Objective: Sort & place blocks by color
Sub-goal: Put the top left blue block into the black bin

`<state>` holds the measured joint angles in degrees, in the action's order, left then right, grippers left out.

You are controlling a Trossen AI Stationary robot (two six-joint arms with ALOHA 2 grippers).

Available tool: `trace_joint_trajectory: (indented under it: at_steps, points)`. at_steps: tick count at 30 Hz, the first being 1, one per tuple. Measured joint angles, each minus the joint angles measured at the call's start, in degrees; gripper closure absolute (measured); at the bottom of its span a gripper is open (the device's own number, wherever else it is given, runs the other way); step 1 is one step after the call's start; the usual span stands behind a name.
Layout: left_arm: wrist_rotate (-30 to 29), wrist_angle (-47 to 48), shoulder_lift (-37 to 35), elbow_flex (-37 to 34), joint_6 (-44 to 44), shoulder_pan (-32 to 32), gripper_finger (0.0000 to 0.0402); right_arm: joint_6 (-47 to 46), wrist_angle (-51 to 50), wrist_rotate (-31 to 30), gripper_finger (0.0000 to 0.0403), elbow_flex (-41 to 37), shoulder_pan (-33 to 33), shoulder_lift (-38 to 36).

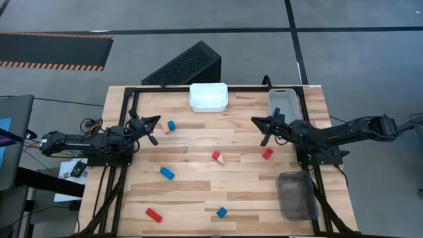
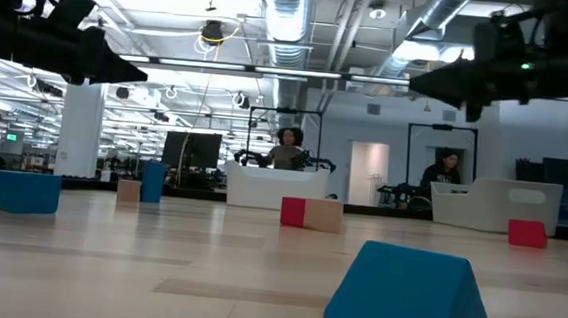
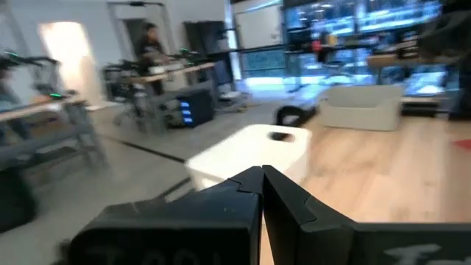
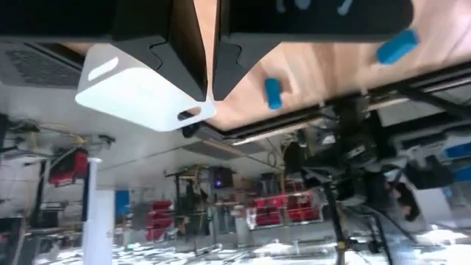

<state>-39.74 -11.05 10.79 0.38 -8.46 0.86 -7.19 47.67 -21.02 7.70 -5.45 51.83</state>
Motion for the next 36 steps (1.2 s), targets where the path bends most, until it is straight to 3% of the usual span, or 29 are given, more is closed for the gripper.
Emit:
trace_joint_trajectory:
  at_steps: [5,12,17,28,36]
  points:
    - [0.9,-2.8,0.1,0.0,-1.5,0.0,0.0401,0.2,-0.3,3.2,0.0315,7.5,-0.3,9.8]
    - [1.1,-6.4,0.1,0.0,-2.4,0.0,0.0401,4.7,-0.5,4.6,0.0210,21.5,-0.1,27.3]
    - [-3.5,-6.4,0.1,0.0,-1.4,0.0,0.0401,5.7,-3.8,7.4,0.0157,32.5,-0.2,37.1]
    - [-0.5,-3.6,0.1,0.0,-4.1,0.0,0.0395,7.8,-25.3,9.6,0.0147,61.5,-0.7,56.6]
    - [2.3,0.2,0.1,0.0,-2.0,0.0,0.0336,8.3,-33.4,13.3,0.0147,73.0,-0.7,65.6]
